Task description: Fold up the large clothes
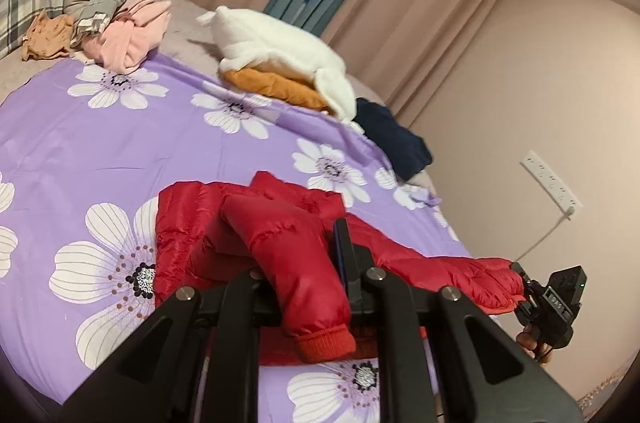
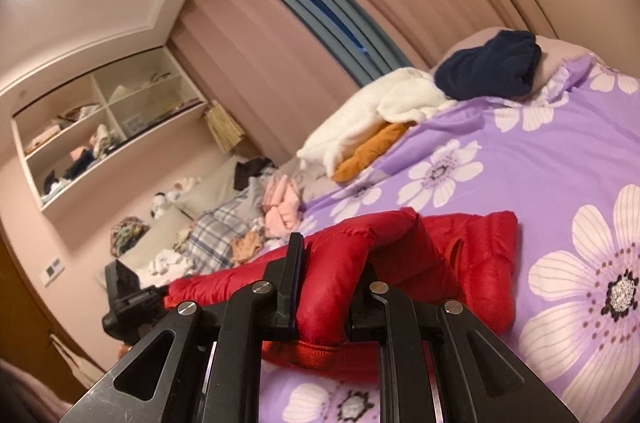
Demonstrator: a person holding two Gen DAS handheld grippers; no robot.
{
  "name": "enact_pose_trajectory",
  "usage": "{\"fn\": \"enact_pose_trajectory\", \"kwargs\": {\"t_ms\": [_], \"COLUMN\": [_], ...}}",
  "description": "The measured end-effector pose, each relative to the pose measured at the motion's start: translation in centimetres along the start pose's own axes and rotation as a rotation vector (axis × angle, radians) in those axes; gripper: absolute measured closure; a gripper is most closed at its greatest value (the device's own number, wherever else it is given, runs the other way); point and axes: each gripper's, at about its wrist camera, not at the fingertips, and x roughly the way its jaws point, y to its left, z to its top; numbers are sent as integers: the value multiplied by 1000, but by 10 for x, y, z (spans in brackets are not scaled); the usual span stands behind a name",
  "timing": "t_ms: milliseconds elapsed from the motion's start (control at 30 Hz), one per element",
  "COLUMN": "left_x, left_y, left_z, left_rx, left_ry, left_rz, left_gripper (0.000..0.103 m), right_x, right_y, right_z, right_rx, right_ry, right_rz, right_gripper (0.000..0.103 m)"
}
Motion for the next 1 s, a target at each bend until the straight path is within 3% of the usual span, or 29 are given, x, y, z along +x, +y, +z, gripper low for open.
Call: {"fn": "enact_pose_trajectory", "kwargs": {"t_ms": [267,1000], "left_x": [28,69], "left_y": [4,11], "left_z": [3,8], "left_rx": [-10,20], "left_ry": [37,65], "left_rz": [73,158], "left_gripper": [88,86], "right_x": [20,48], "right_y": [-22,-39], "right_z": [2,8], "right_rx": [56,96], "right_ry": [24,61], "right_rz": [-34,-103], "right_gripper": [87,87]}}
